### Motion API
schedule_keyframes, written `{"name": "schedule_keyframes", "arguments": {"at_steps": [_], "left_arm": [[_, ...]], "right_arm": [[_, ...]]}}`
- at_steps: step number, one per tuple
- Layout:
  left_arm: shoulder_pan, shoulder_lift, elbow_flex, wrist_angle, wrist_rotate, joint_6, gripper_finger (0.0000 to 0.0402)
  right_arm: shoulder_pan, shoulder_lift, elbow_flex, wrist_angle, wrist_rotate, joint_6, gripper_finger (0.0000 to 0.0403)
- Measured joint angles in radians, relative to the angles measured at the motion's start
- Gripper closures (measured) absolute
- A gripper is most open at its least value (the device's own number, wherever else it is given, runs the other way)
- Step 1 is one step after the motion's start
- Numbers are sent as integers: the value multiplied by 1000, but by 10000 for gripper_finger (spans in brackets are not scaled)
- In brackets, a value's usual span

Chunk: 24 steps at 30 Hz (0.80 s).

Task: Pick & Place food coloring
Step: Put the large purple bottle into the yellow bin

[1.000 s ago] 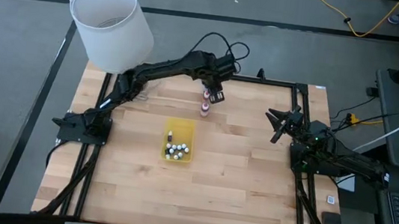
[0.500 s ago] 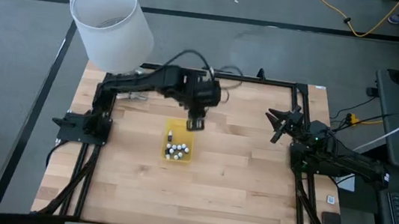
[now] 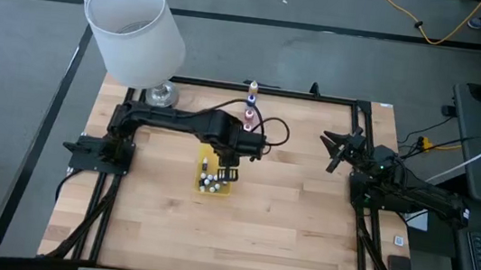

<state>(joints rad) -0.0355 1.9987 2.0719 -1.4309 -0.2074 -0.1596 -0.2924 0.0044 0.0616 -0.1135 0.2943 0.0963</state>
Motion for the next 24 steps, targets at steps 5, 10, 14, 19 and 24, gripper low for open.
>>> {"name": "schedule_keyframes", "arguments": {"at_steps": [5,10,14,19,24], "left_arm": [[19,-9,-81,42,0,-2,278],[27,-40,-165,80,-1,-10,281],[33,-69,-242,182,39,-14,284],[36,-74,-307,236,60,-27,279],[36,-74,-361,293,60,-22,284]], "right_arm": [[0,0,0,0,0,0,297],[0,0,0,0,0,0,297],[0,0,0,0,0,0,297],[0,0,0,0,0,0,297],[0,0,0,0,0,0,297]]}}
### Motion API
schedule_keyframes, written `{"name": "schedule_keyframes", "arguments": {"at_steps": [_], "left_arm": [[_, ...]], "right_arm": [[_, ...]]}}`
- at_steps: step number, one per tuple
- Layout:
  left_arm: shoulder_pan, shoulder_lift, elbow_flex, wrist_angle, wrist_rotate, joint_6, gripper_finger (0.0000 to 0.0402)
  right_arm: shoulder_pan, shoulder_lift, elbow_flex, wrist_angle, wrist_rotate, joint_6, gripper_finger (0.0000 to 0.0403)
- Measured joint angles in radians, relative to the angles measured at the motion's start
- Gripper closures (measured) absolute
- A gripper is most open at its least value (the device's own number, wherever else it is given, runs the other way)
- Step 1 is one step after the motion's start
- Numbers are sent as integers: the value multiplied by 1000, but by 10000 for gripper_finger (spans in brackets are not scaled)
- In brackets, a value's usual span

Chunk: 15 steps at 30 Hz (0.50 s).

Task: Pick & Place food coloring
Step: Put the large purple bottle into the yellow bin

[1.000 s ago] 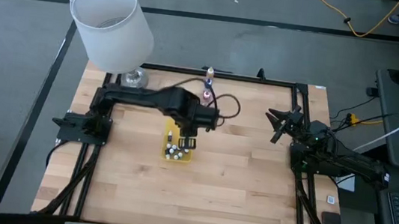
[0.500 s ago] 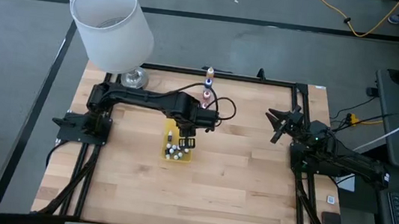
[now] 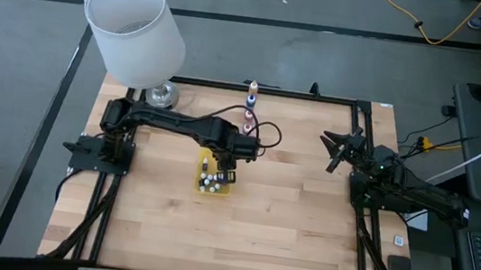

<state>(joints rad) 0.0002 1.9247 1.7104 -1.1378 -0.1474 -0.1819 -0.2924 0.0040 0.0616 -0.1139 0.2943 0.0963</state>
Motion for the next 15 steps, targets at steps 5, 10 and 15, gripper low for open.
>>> {"name": "schedule_keyframes", "arguments": {"at_steps": [5,10,15], "left_arm": [[1,0,-44,38,0,0,278],[4,0,-96,59,1,-4,282],[6,0,-105,93,18,-3,271]], "right_arm": [[0,0,0,0,0,0,297],[0,0,0,0,0,0,297],[0,0,0,0,0,0,297]]}}
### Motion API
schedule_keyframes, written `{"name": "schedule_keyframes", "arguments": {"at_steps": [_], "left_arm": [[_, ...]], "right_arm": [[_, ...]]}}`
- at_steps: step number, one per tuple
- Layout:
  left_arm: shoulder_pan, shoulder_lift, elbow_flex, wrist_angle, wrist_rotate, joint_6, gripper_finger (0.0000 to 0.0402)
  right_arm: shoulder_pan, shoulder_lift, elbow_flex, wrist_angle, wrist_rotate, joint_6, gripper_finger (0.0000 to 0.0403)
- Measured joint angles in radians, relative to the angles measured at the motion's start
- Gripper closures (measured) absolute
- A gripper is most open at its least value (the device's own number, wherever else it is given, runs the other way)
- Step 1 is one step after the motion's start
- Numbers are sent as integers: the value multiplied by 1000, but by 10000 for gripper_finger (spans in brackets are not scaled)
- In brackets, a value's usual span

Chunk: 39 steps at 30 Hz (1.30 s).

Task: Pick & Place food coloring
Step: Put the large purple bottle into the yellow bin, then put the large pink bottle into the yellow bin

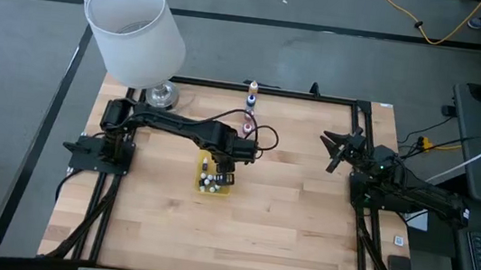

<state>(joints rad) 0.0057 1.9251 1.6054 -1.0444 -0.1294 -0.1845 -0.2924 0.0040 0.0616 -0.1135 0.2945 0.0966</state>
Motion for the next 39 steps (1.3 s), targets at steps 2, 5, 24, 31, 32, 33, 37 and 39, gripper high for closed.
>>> {"name": "schedule_keyframes", "arguments": {"at_steps": [2,5,24,31,32,33,37,39], "left_arm": [[3,0,0,0,8,3,258],[10,0,0,0,27,4,241],[58,-242,1,-40,-155,59,186],[152,-276,2,-14,-252,-175,143],[166,-271,2,-11,-270,-211,140],[177,-265,3,-4,-283,-243,137],[209,-221,2,19,-304,-361,135],[220,-198,2,43,-287,-413,137]], "right_arm": [[0,0,0,0,0,0,297],[0,0,0,0,0,0,297],[0,0,0,0,0,0,297],[0,0,0,0,0,0,297],[0,0,0,0,0,0,297],[0,0,0,0,0,0,297],[0,0,0,0,0,0,297],[0,0,0,0,0,0,297]]}}
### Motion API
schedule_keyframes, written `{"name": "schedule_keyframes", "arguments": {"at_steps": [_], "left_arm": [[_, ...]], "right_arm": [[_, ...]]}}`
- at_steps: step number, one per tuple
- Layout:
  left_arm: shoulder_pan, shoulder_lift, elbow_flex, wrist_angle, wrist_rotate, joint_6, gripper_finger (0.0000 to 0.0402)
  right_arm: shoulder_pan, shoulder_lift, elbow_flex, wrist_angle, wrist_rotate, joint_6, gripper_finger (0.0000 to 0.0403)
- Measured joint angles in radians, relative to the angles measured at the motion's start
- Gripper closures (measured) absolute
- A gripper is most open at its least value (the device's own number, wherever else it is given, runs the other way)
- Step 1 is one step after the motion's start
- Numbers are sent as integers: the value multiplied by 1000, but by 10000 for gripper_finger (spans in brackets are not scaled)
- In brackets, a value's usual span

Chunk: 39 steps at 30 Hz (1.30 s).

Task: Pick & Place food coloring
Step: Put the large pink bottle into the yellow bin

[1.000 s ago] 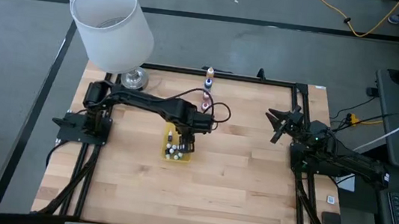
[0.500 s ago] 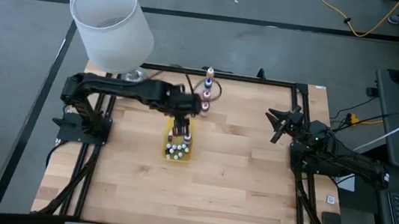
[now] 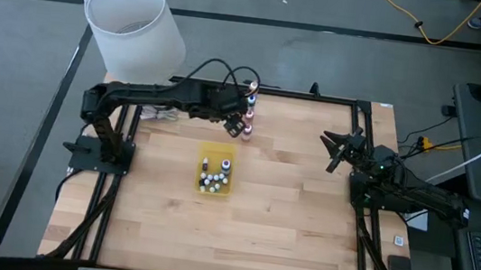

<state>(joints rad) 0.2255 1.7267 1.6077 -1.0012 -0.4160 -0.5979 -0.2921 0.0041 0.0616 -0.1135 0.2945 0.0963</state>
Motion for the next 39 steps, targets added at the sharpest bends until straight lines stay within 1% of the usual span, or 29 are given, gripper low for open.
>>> {"name": "schedule_keyframes", "arguments": {"at_steps": [3,5,8,13,17,23,33,39], "left_arm": [[6,64,22,15,6,-74,138],[6,113,58,8,3,-110,138],[6,180,120,6,24,-150,139],[-2,282,224,7,28,-194,139],[-2,336,276,10,38,-205,139],[-1,389,285,8,55,-244,139],[-1,453,283,12,64,-254,139],[2,470,280,9,77,-252,139]], "right_arm": [[0,0,0,0,0,0,297],[0,0,0,0,0,0,297],[0,0,0,0,0,0,297],[0,0,0,0,0,0,297],[0,0,0,0,0,0,297],[0,0,0,0,0,0,297],[0,0,0,0,0,0,297],[0,0,0,0,0,0,297]]}}
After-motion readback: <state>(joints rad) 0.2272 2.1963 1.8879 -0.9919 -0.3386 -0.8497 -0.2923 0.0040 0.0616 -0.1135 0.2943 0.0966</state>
